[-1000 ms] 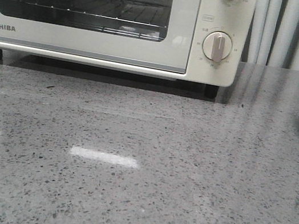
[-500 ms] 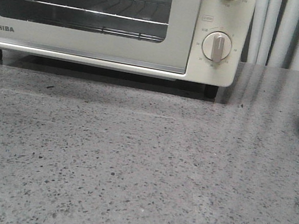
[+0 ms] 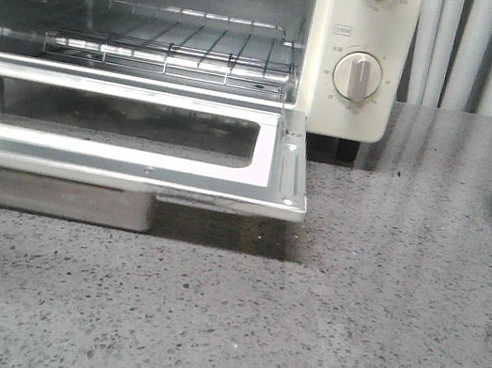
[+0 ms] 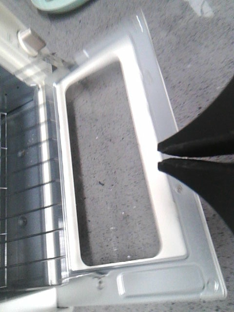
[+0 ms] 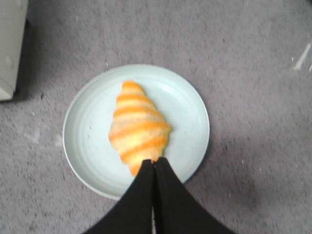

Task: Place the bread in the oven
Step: 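Pull the oven door handle down and open with the left gripper, then lower the right gripper onto the croissant and grasp it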

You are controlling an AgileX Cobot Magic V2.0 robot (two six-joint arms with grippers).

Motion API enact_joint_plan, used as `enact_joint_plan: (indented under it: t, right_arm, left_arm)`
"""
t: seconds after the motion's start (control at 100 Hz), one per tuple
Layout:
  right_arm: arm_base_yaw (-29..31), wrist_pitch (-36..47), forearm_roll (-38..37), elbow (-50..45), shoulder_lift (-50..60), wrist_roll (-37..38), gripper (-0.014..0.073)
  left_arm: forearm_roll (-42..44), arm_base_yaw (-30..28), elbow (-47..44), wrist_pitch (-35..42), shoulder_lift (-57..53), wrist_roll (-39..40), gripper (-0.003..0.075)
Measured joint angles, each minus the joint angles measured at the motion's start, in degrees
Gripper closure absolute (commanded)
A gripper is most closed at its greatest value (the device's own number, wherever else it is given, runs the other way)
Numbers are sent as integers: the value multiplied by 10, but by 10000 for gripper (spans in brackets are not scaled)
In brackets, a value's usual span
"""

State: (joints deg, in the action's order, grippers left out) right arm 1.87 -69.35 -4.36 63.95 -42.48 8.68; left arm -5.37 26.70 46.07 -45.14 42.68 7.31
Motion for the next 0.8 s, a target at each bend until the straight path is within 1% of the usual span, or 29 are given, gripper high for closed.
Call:
enact_joint_plan:
  t: [0.07, 0.16, 0.24, 0.31, 0.35, 0.38, 0.45, 0.55, 0.6, 0.64, 0.8]
  right_arm:
    - [0, -19, 0, -1, 0, 0, 670]
    - [0, -27, 0, -5, 0, 0, 666]
    - [0, -28, 0, -14, 0, -10, 623]
    - [0, -28, 0, -20, -6, -15, 551]
    - [0, -30, 0, -21, -15, -18, 488]
    - [0, -30, 0, -23, -22, -19, 459]
    - [0, -30, 0, -23, -44, -22, 352]
    - [0, -28, 0, -23, -82, -22, 173]
    - [0, -27, 0, -23, -102, -23, 105]
    - [0, -24, 0, -23, -120, -23, 88]
    - [0, -4, 0, -23, -188, -24, 88]
  left_arm:
    - [-3, 0, -2, -3, -37, 0, 742]
    - [0, 0, -2, 19, -84, 0, 742]
    - [11, 0, -2, 49, -121, 0, 741]
    - [21, 0, -2, 70, -143, 0, 741]
    - [27, 0, -2, 77, -150, 0, 741]
    - [32, 0, -2, 83, -155, 0, 741]
    - [39, 0, -2, 87, -158, 0, 741]
    - [45, 0, -3, 87, -158, -3, 741]
    - [45, 0, -3, 87, -158, -4, 741]
    - [45, 0, -3, 87, -158, -5, 741]
    - [54, 0, -3, 87, -158, -7, 741]
